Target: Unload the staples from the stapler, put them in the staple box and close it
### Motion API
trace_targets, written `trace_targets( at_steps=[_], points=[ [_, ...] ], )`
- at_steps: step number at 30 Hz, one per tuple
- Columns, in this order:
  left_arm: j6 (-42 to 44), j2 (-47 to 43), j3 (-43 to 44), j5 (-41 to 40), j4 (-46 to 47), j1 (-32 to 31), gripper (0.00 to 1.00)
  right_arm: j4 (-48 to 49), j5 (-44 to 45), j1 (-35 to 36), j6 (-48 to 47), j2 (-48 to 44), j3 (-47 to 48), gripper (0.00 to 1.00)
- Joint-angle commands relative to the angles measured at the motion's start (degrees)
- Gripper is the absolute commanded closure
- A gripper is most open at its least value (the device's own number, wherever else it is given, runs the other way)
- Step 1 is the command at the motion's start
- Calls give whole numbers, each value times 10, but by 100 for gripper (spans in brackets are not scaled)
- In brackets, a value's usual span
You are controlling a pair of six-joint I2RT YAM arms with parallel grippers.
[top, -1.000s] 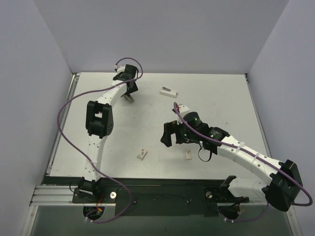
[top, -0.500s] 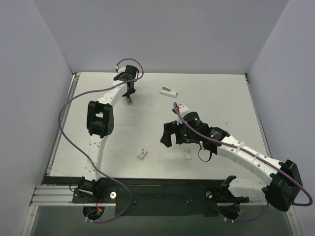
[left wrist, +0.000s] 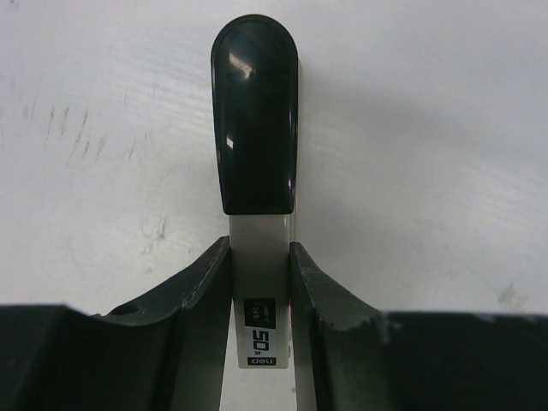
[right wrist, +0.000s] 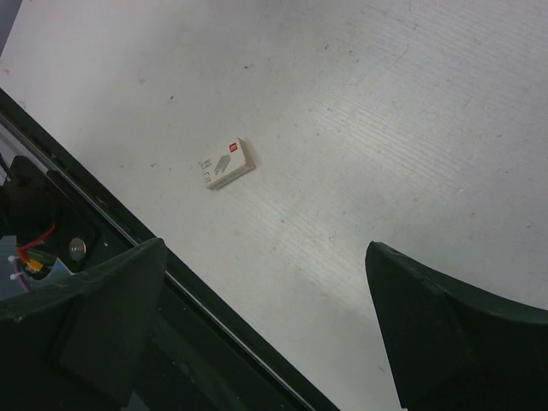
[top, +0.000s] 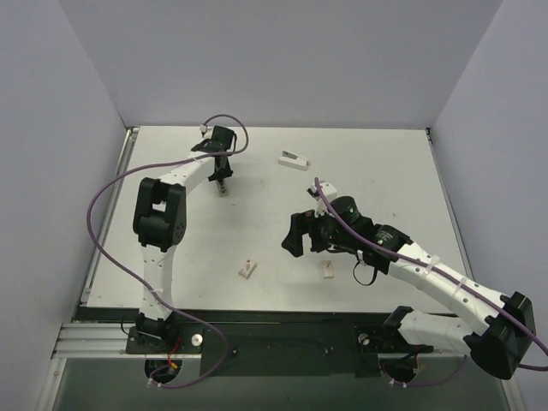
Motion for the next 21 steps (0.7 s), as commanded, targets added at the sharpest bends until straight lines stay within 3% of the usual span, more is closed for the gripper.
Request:
trace_targets(
  at_steps=[1, 9, 21],
  points=[
    [38, -103, -70, 33, 62, -22, 100, -16, 1, 6, 19, -33, -1, 5],
    [72, -236, -217, 56, 123, -103, 100, -64, 29, 5, 16, -84, -6, 5],
    [114, -303, -340, 100, 208, -233, 100, -160, 62, 7, 17, -166, -17, 5]
  ],
)
